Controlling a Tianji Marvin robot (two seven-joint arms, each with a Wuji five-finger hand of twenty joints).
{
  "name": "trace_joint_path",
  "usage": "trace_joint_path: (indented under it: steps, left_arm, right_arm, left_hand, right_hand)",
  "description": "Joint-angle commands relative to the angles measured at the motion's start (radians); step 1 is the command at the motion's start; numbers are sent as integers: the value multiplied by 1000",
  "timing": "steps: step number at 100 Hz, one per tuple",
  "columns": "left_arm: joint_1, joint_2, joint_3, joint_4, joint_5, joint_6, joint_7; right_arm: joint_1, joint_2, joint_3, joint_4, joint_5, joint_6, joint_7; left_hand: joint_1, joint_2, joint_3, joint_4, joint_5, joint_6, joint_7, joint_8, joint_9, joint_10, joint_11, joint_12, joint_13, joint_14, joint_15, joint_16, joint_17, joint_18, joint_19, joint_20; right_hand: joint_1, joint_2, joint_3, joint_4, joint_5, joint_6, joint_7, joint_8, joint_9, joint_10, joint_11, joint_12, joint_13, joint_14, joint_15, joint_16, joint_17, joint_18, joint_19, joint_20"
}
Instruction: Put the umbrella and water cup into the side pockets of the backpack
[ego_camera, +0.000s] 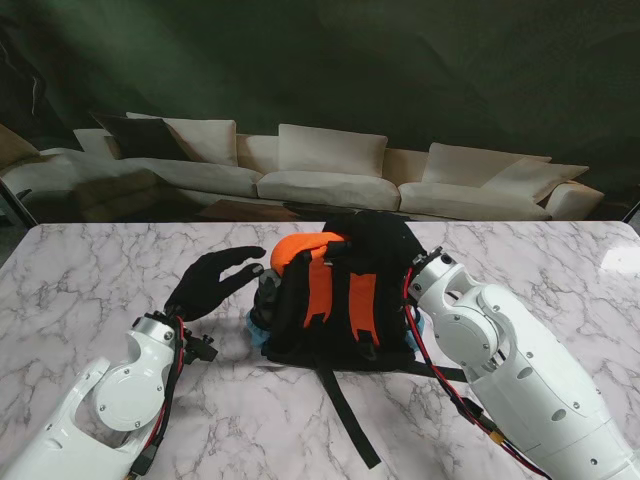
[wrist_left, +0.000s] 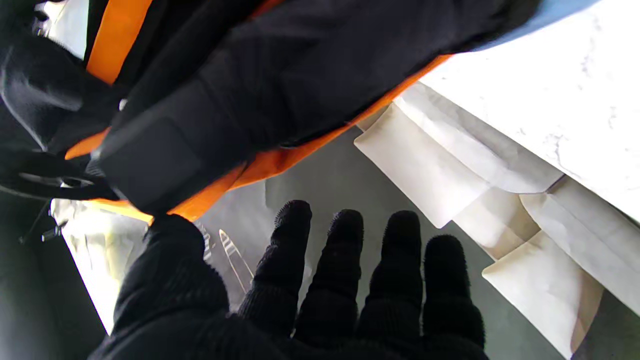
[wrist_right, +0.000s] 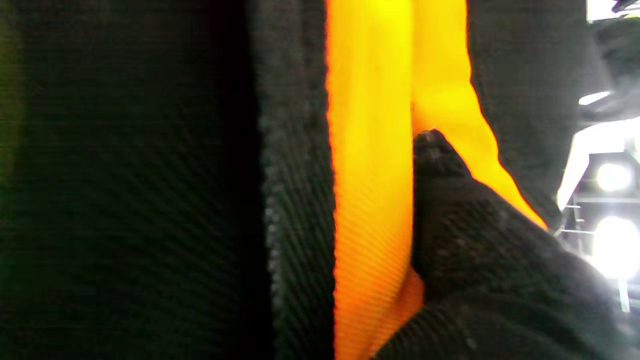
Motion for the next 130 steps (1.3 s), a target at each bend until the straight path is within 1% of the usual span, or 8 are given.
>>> trace_joint_path:
  steps: [1, 19, 30, 47, 69, 88, 115, 130]
  left_arm:
    - [-5, 3, 7, 28, 22, 7, -32]
    - [-18, -3, 16, 67, 43, -7, 5]
    - [-26, -3, 19, 91, 43, -6, 7]
    - [-35, -4, 20, 110, 31, -5, 4]
    - [-34, -6, 17, 111, 32, 4, 10]
    - [-31, -6, 12, 108, 38, 9, 15]
    - [-27, -9, 8, 104, 30, 14, 26]
    - [-27, -8, 7, 107, 35, 14, 23]
  right_arm:
    - [12, -1, -6, 37, 4, 24, 10]
    - [33, -1, -16, 109, 8, 29, 3]
    - [40, -2, -16, 135, 16, 40, 3]
    - [41, 6, -9, 132, 52, 63, 77]
    - [33, 7, 30, 80, 135, 56, 132]
    - [27, 4, 68, 42, 144, 31, 118]
    - [12, -12, 140, 23, 126, -67, 2]
    - [-50, -25, 198, -43, 109, -35, -83]
  left_hand:
    - [51, -28, 22, 22, 13, 1, -13, 11, -22, -6, -12, -4, -31, -19, -6, -2, -23, -28, -8, -16]
    - [41, -18, 22, 22, -25, -2, -28, 6, -132, 0, -33, -3, -71, -34, -10, 7, -34, -30, -12, -18]
    - [35, -17, 21, 22, -43, 1, -35, 5, -150, 0, -37, -1, -83, -23, -10, 12, -38, -30, -10, -13]
    - [31, -14, 22, 23, -66, 6, -46, 1, -177, 0, -50, -2, -99, -27, -15, 15, -46, -32, -16, -10]
    - [27, -9, 21, 22, -93, 6, -61, -7, -213, 0, -66, -5, -119, -35, -25, 15, -62, -27, -33, -8]
    - [23, -11, 21, 22, -101, 8, -67, -11, -219, 0, -73, -7, -125, -37, -32, 13, -69, -22, -52, -7]
    - [24, -9, 22, 23, -126, 11, -84, -23, -182, -2, -60, 1, -120, -38, -35, 12, -70, -12, -66, -1]
    - [22, -8, 21, 23, -130, 14, -84, -26, -163, -3, -40, 20, -119, -37, -34, 15, -69, -10, -69, 5]
  right_hand:
    - [108, 152, 115, 70, 16, -192, 33, 10, -32, -42, -43, -20, -32, -6, -50, -27, -48, 28, -34, -6]
    - [-114, 134, 20, 91, -162, -117, -17, -106, -266, 19, -117, -112, -248, 39, -310, -112, -278, 104, -232, -22]
    - [-298, 177, -13, 194, -202, -17, -279, 4, -430, 65, -194, -239, -442, 92, -482, -235, -460, 166, -405, -50]
    - [-516, 178, -185, 180, -532, 117, -566, -50, -755, 123, -357, -370, -734, 187, -703, -424, -698, 215, -717, -215]
    - [-692, 31, -91, 130, -581, 176, -798, -69, -884, 161, -458, -426, -885, 256, -812, -554, -792, 333, -938, -501]
    - [-694, 74, -94, 136, -574, 168, -823, -25, -893, 166, -467, -430, -889, 195, -795, -540, -779, 293, -900, -486]
    - [-571, 171, -203, 180, -525, 138, -759, 30, -852, 156, -384, -395, -773, 151, -702, -452, -670, 208, -729, -298]
    - [-454, 328, -361, 208, -493, 132, -664, 16, -806, 152, -343, -375, -739, 146, -684, -427, -647, 195, -691, -224]
